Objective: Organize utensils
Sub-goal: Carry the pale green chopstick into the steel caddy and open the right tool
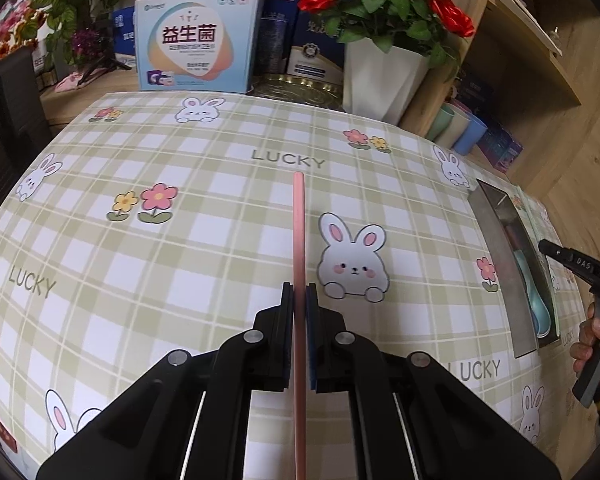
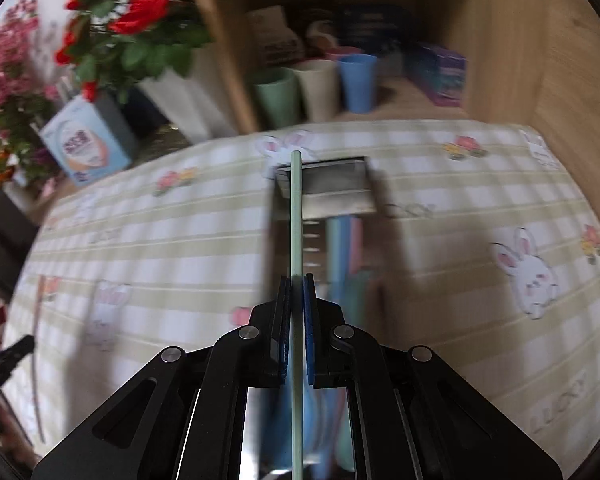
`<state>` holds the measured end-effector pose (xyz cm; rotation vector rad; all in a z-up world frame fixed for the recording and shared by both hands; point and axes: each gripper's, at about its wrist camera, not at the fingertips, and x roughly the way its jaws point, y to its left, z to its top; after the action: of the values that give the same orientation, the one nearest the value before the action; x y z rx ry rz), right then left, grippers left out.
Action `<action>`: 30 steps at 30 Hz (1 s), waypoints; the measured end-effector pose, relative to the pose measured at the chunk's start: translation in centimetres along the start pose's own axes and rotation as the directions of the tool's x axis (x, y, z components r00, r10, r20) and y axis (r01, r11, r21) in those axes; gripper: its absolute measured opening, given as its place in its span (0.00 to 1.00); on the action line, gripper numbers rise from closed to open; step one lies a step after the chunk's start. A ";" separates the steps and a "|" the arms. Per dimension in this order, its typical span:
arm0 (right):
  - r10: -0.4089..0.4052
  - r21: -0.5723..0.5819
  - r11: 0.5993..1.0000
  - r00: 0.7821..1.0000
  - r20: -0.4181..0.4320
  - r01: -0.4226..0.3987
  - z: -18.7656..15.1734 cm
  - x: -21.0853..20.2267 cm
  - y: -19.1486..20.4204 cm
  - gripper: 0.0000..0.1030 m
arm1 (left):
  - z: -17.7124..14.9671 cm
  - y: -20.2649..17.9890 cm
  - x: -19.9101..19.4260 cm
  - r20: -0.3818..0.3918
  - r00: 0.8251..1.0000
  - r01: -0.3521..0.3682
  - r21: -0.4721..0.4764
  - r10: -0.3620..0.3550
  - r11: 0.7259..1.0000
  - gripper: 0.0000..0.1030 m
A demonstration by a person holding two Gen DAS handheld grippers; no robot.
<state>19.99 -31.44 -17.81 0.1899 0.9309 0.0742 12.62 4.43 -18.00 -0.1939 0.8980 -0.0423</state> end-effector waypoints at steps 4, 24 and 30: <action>-0.005 0.010 1.000 1.000 -0.022 0.005 -0.4 0.9 -0.8 0.06 | 0.2 -0.9 0.2 -0.005 1.000 0.006 0.016 -0.006 1.000 0.06; -0.050 0.098 0.993 0.995 -0.090 0.059 -1.5 3.2 -0.8 0.06 | -0.3 -1.2 0.8 -0.036 0.999 0.029 0.012 -0.029 0.999 0.06; -0.027 0.095 0.995 0.997 -0.071 0.033 -1.0 2.0 -0.3 0.07 | -0.2 -2.3 1.0 -0.050 0.998 0.035 0.029 -0.033 0.999 0.06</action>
<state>20.39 -31.36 -19.99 0.2638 1.0074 0.0082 13.20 2.00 -18.43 -0.1811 0.9431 -0.0921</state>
